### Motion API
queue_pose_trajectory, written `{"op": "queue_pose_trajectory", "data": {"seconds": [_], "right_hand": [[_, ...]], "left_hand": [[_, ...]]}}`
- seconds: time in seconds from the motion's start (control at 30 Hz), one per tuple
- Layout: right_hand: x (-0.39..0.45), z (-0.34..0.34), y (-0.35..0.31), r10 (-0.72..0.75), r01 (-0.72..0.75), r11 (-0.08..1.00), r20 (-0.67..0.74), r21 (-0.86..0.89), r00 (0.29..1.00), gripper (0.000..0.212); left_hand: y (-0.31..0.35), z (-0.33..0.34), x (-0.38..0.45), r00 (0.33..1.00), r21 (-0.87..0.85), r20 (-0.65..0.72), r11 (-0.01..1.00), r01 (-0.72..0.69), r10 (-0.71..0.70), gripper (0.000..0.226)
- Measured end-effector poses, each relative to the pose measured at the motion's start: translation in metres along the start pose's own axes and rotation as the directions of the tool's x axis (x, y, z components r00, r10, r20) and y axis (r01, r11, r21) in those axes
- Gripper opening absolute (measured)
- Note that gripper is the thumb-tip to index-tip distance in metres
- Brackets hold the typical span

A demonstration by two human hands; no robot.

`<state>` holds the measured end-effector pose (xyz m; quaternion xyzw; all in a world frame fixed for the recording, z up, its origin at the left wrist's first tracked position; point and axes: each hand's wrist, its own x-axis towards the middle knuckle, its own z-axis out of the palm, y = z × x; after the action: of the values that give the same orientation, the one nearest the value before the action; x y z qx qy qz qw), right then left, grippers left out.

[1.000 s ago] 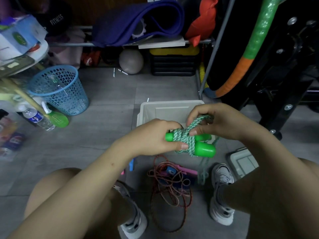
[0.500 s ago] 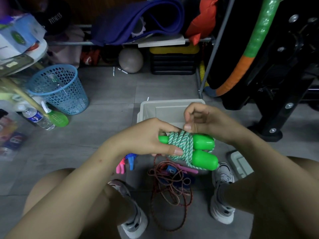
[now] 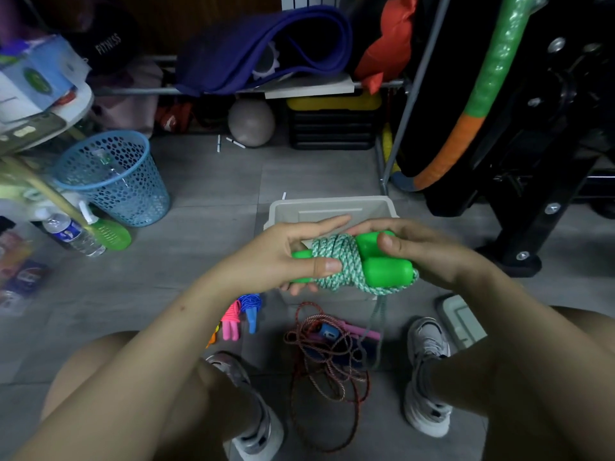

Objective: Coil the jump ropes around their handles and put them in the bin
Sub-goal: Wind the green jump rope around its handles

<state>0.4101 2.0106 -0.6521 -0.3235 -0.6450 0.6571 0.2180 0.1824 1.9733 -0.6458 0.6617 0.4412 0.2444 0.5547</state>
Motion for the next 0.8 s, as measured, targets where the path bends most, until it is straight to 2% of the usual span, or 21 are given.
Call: {"op": "queue_pose_trajectory", "data": {"seconds": [0.1,0.2,0.3,0.37,0.4,0.47,0.53,0.7,0.8], "right_hand": [[0.0,0.001,0.006,0.063,-0.054,0.974,-0.034,0.221,0.997,0.083],[0.005,0.002,0.013,0.102,-0.092,0.921,-0.006,0.378,0.995,0.112],[0.01,0.008,0.015,0.016,-0.016,0.89,0.004,0.456,1.0,0.105],[0.009,0.017,0.018,0.032,-0.02,0.914,-0.021,0.404,0.999,0.099],[0.009,0.022,0.02,0.046,-0.02,0.933,-0.065,0.359,0.997,0.089],[0.008,0.031,0.023,0.042,-0.01,0.982,-0.165,0.188,0.985,0.047],[0.01,0.041,0.022,0.02,-0.016,1.0,-0.251,0.015,0.968,0.01],[0.018,0.047,0.02,-0.068,-0.006,0.984,-0.404,-0.178,0.912,0.011],[0.016,0.045,0.018,-0.085,-0.022,0.976,-0.471,-0.216,0.878,0.015]], "left_hand": [[-0.001,-0.001,0.001,1.0,-0.119,0.001,0.993,-0.014,0.014,0.053],[-0.001,-0.002,0.002,0.999,-0.2,-0.047,0.98,-0.007,-0.003,0.045],[0.001,-0.004,0.005,0.979,-0.22,-0.2,0.976,-0.01,-0.034,0.041],[0.002,-0.005,0.008,0.949,-0.233,-0.309,0.972,-0.019,-0.056,0.035],[0.002,-0.005,0.01,0.936,-0.23,-0.346,0.973,-0.026,-0.057,0.027],[0.0,-0.003,0.013,0.917,-0.209,-0.396,0.977,-0.032,-0.054,0.013],[-0.004,0.002,0.015,0.9,-0.171,-0.433,0.985,-0.025,-0.052,0.015],[-0.003,0.009,0.02,0.89,-0.209,-0.452,0.977,-0.048,-0.053,0.019],[-0.004,0.011,0.023,0.898,-0.213,-0.437,0.976,-0.052,-0.047,0.023]]}}
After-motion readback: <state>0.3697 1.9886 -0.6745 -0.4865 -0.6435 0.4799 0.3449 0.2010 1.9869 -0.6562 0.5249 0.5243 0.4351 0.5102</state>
